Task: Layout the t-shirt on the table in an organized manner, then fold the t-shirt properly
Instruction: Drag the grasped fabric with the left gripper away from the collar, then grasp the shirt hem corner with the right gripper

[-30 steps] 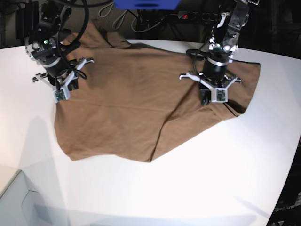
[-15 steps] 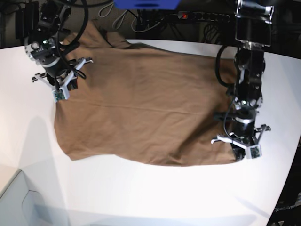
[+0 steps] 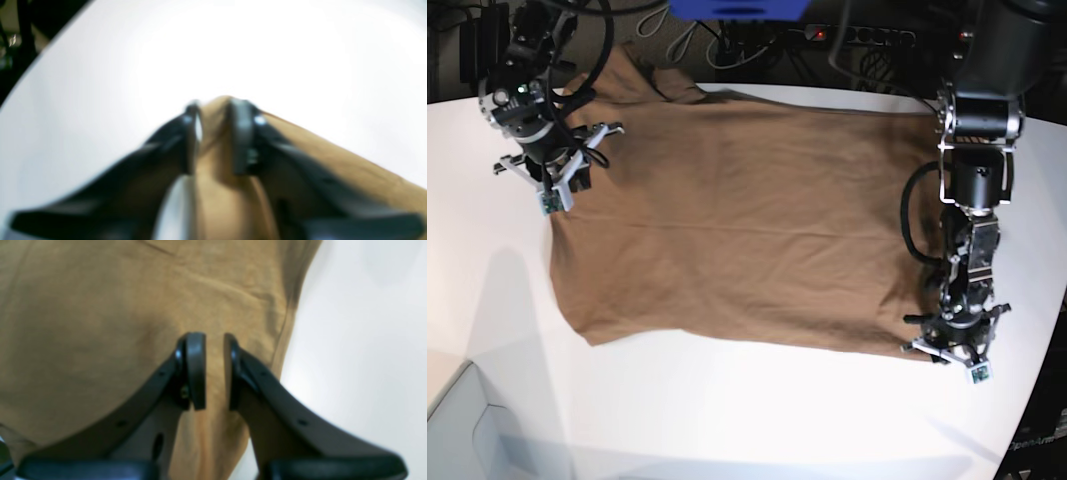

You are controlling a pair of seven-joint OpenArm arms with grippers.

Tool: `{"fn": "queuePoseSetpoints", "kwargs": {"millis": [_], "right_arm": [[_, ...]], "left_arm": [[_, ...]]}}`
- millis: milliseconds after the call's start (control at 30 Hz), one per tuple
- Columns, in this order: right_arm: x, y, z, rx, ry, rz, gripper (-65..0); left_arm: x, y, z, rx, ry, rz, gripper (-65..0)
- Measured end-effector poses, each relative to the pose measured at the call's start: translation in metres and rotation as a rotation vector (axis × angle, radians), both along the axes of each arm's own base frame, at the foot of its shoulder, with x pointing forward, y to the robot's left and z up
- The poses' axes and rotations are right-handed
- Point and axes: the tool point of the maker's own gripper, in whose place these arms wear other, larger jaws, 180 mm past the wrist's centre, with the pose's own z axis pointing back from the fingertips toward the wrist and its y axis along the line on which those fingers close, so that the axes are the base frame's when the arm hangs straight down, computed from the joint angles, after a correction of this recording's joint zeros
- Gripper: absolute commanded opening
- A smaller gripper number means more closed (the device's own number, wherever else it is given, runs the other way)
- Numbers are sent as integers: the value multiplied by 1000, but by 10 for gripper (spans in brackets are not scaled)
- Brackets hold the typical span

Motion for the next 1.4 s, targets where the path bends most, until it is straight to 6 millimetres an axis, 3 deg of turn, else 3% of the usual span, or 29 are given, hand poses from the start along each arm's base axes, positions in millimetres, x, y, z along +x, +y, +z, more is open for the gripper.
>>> {"fn": "queuePoseSetpoints", "kwargs": {"millis": [67, 233, 333, 400, 500, 633, 767, 867, 1100, 1400], "right_arm": [[1, 1, 0, 4, -3, 2, -571], [4, 1, 3, 3, -14, 2, -569], [22, -2, 15, -5, -56, -2, -569], [40, -8, 30, -30, -109, 16, -568], [69, -19, 50, -52, -169, 4, -560], [116, -32, 52, -39, -143, -5, -477], [157, -45, 34, 25, -67, -16, -337], [181, -42, 13, 104, 5, -14, -276], [240, -22, 19, 287, -76, 8, -271], [242, -26, -10, 418, -127, -52, -270]], "left_arm": [[0, 1, -2, -3, 10, 5, -302], [1, 0, 10, 0, -24, -2, -293], [-2, -9, 36, 22, -116, -37, -293], [-20, -24, 41, 24, -146, -73, -293], [-61, -58, 12, -33, -55, -138, -292], [-96, -91, -34, -114, 60, -159, -290], [-122, -81, -67, -95, 124, -133, -290], [-129, -79, -73, -93, 143, -128, -290], [-135, -79, -76, -79, 139, -131, -290], [-137, -77, -78, -71, 142, -131, -289]]}}
